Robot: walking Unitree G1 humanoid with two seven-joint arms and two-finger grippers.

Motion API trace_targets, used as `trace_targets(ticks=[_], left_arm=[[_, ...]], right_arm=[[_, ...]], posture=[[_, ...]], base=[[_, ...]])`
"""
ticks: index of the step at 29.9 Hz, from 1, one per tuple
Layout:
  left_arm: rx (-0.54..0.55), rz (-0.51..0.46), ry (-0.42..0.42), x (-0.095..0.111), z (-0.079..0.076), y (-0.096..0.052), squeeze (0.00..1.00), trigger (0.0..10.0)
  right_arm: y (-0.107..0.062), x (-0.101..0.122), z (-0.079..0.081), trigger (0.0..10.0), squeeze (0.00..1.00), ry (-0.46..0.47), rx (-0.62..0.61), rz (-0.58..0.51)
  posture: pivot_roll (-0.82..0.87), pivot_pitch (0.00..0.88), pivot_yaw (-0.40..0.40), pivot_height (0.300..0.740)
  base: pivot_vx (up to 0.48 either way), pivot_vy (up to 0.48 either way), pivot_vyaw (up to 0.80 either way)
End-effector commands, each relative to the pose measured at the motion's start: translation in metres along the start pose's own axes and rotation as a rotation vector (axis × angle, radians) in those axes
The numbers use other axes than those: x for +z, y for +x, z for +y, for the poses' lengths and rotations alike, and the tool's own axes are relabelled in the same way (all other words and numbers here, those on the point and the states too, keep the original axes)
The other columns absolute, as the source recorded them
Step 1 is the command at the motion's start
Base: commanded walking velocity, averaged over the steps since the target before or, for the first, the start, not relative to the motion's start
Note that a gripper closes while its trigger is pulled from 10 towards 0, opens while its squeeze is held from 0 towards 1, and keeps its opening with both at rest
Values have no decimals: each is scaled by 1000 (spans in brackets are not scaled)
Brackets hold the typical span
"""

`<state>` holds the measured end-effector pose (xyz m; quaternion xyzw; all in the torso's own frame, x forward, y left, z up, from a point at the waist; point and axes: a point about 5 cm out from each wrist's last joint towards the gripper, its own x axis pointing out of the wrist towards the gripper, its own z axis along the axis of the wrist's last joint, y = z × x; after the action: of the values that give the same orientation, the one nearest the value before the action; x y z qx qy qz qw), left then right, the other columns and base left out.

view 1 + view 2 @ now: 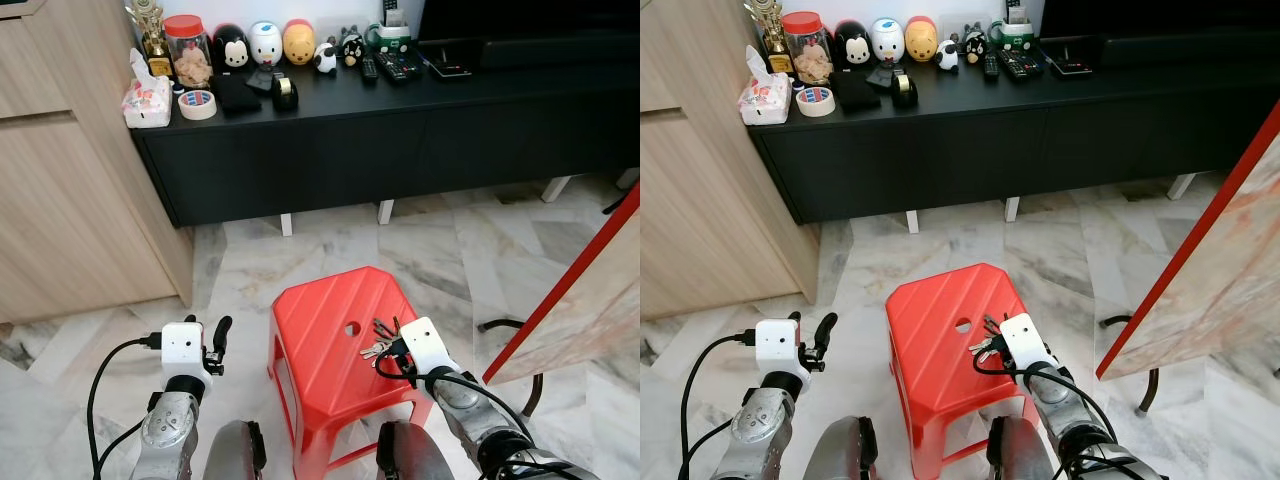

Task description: Hang keys on a hook

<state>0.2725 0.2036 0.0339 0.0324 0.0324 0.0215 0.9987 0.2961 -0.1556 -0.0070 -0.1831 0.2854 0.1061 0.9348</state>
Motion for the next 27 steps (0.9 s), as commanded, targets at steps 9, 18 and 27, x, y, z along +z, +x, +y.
trace_targets(ticks=[9, 18, 27], left_arm=[[-34, 19, 39, -1, 1, -4, 0, 10000], [-39, 26, 52, -1, 4, -7, 0, 10000], [-51, 30, 58, -1, 2, -7, 0, 10000]], right_arm=[[1, -1, 2, 10000, 0, -6, -9, 32], [2, 4, -2, 10000, 0, -7, -35, 31], [3, 9, -6, 10000, 0, 4, -48, 20]], posture=[[68, 150, -9, 593], [78, 162, 3, 593], [82, 165, 10, 593]], base=[[0, 0, 0], [0, 0, 0], [0, 0, 0]])
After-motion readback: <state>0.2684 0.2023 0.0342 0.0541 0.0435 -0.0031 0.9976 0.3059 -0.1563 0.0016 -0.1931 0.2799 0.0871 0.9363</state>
